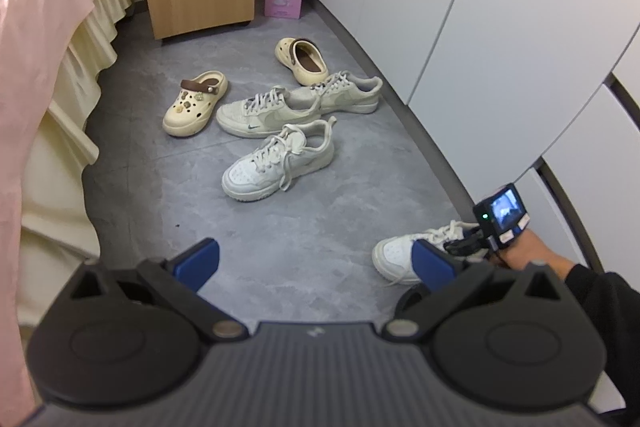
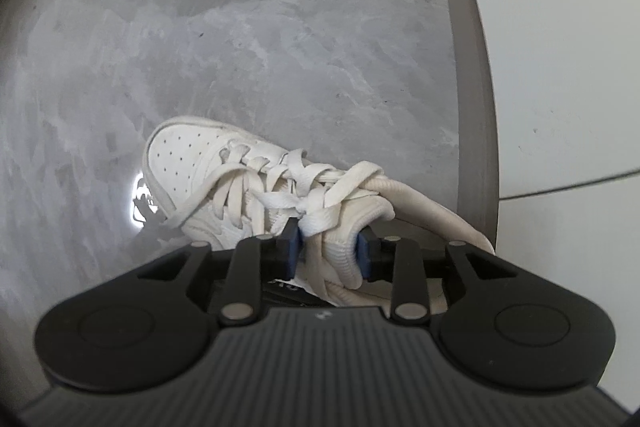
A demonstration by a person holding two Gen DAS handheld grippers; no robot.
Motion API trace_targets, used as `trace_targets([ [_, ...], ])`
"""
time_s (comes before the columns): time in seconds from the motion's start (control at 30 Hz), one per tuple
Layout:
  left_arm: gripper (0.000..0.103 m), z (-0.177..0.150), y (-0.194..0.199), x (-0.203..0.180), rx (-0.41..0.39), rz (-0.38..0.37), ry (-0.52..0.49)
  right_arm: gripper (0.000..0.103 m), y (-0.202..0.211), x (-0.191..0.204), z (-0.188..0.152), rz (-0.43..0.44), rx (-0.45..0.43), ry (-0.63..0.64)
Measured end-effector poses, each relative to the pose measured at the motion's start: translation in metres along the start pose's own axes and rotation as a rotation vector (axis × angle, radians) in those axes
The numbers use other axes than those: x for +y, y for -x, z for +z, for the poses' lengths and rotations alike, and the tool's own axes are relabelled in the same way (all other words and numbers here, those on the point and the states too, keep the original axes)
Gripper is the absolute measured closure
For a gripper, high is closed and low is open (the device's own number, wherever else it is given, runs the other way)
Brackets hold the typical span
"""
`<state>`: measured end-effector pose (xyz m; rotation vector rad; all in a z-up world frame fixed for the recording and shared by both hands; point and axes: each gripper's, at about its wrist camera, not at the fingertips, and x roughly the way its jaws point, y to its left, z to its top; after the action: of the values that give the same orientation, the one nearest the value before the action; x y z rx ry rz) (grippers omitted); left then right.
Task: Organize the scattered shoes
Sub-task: 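Carry the white sneaker with the right gripper along the wardrobe base, then set the white sneaker down by the wardrobe base and open the right gripper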
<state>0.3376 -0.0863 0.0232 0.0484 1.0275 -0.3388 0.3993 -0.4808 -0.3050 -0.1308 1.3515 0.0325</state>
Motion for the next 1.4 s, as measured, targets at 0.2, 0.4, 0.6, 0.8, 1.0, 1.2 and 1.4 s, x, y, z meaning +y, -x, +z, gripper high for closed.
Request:
trace_targets([
  [0.2,0.000,0.000,0.002,-0.001,-0.005,0.001,0.001,0.058,0.016,-0.023,-0.005,0.057,-0.069,-0.182],
  [0.4,0.000,-0.002,0.003,-0.006,-0.006,-0.006,-0.013,0.044,0.042,-0.015,-0.008,0.147,-0.245,-0.135],
  [0.6,0.000,-0.003,0.003,-0.011,-0.011,-0.004,-0.029,0.033,0.027,0.058,0.013,0.124,-0.224,0.237],
  [0.8,0.000,-0.004,-0.004,-0.005,0.005,0.010,-0.017,0.033,-0.020,0.154,0.023,-0.019,-0.117,0.423],
  [1.0,0.000,0.001,-0.011,0.010,0.023,0.022,0.022,0.033,-0.051,0.181,0.027,-0.110,-0.074,0.448],
  [1.2,0.000,0.006,-0.008,0.028,0.018,0.019,0.089,0.028,-0.062,0.157,0.028,-0.129,-0.011,0.346],
  [1.4,0.000,0.009,-0.009,0.034,0.021,0.025,0.105,0.026,-0.031,0.150,0.019,-0.070,-0.061,0.288],
])
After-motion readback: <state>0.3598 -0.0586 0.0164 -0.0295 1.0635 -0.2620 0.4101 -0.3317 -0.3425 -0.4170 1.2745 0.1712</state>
